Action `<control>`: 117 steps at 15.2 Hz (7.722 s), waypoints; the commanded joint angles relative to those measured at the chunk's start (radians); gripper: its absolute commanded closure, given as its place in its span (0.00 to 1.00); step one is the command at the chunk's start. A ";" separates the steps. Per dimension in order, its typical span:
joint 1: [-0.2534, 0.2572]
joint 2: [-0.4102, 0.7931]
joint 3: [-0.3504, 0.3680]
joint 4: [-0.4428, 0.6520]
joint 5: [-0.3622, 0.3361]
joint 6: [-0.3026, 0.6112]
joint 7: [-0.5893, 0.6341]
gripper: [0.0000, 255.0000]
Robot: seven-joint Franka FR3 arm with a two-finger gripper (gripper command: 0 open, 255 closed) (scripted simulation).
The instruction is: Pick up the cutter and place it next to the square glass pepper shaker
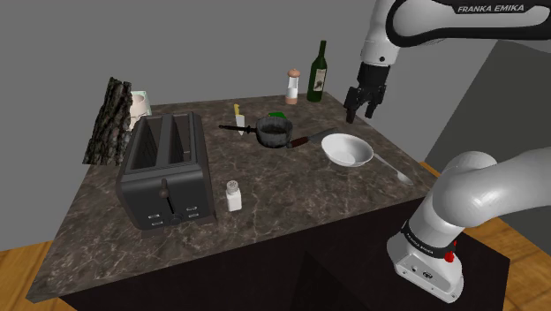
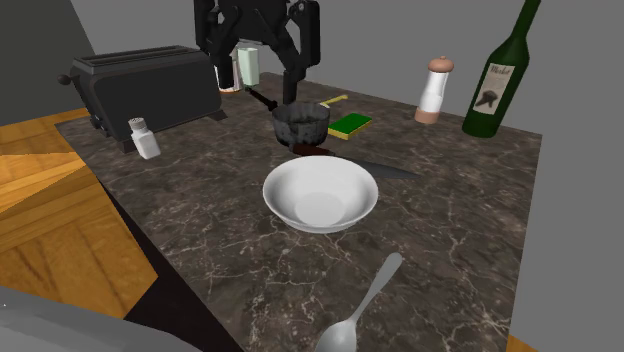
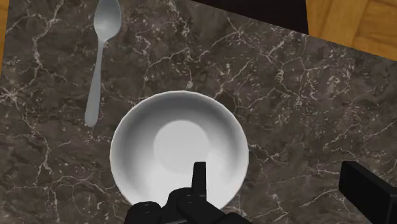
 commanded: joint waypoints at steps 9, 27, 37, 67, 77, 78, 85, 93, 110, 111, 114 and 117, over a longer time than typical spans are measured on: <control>0.066 0.196 -0.187 -0.022 -0.088 0.251 -0.452 0.00; 0.223 0.811 -0.383 0.238 0.151 0.603 -1.349 0.00; 0.223 0.852 -0.377 0.217 0.183 0.659 -1.371 0.00; 0.228 0.717 -0.381 0.327 0.083 0.436 -1.280 1.00; 0.229 0.673 -0.377 0.419 0.056 0.307 -1.249 1.00; 0.229 0.670 -0.376 0.429 0.054 0.294 -1.247 1.00; 0.257 0.539 -0.318 0.324 0.008 0.289 -1.137 1.00; 0.300 0.332 -0.180 0.117 -0.015 0.309 -0.937 1.00; 0.461 0.090 0.159 -0.087 0.127 0.310 -0.524 1.00; 0.468 0.088 0.172 -0.088 0.135 0.311 -0.508 1.00; 0.469 0.095 0.175 -0.124 0.139 0.354 -0.512 1.00; 0.471 0.104 0.178 -0.158 0.144 0.397 -0.517 1.00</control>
